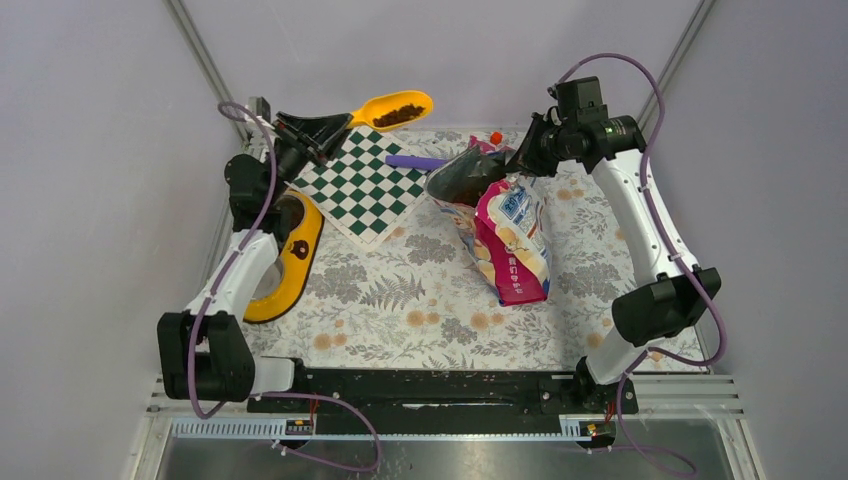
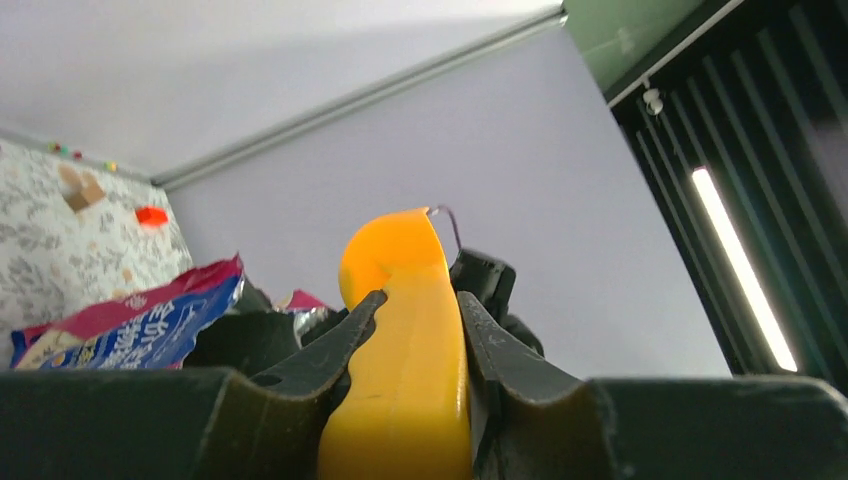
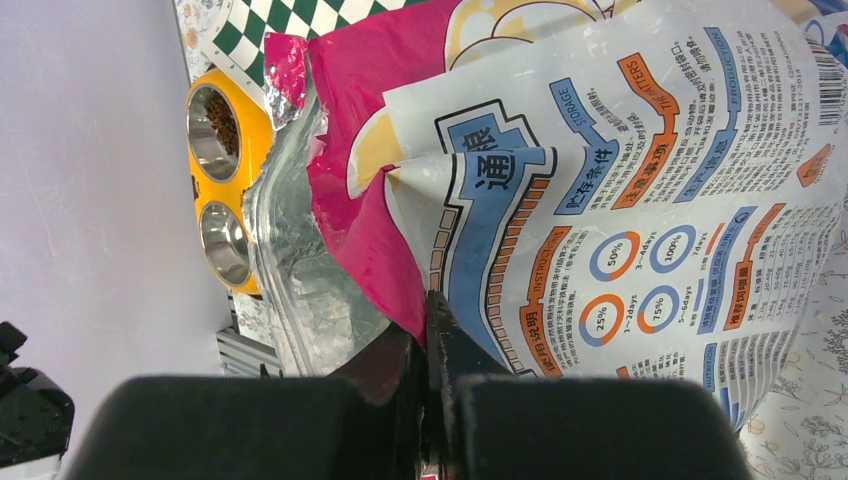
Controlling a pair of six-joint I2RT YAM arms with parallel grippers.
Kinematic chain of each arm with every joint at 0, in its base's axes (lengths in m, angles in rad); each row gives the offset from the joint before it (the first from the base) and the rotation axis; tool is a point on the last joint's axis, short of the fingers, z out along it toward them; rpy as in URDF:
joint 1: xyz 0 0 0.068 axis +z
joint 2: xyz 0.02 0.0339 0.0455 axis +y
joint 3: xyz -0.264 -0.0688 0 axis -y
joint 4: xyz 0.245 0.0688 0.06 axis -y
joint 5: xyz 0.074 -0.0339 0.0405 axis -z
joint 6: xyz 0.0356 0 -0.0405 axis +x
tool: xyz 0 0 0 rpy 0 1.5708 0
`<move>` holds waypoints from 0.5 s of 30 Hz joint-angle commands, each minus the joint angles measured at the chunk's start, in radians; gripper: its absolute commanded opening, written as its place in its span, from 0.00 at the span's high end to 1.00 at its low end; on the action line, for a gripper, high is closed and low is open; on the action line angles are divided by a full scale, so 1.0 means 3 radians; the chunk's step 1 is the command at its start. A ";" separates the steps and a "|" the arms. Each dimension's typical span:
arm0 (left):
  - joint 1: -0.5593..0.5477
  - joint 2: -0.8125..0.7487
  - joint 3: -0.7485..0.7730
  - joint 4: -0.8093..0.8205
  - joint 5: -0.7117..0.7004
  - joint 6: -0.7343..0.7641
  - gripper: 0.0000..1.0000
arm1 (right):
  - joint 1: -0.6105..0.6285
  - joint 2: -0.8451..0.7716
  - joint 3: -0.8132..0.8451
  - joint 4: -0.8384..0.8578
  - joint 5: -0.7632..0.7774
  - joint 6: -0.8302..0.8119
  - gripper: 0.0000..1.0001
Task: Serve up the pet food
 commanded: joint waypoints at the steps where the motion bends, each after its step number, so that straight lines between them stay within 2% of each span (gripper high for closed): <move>1: 0.0137 -0.0254 0.0015 -0.0008 -0.0554 0.0074 1.00 | -0.0033 -0.0287 0.0064 0.0585 -0.0250 0.0146 1.00; 5: 0.0366 -0.0453 -0.0193 -0.0150 -0.0871 0.0064 1.00 | -0.0037 -0.0310 0.0039 0.0584 -0.0203 0.0124 1.00; 11: 0.0615 -0.0745 -0.0322 -0.0720 -0.1209 0.0467 1.00 | -0.0047 -0.0325 0.0010 0.0580 -0.0186 0.0104 1.00; 15: 0.0936 -0.0947 -0.0489 -0.1039 -0.1384 0.0630 1.00 | -0.0051 -0.0313 0.0021 0.0584 -0.0175 0.0090 1.00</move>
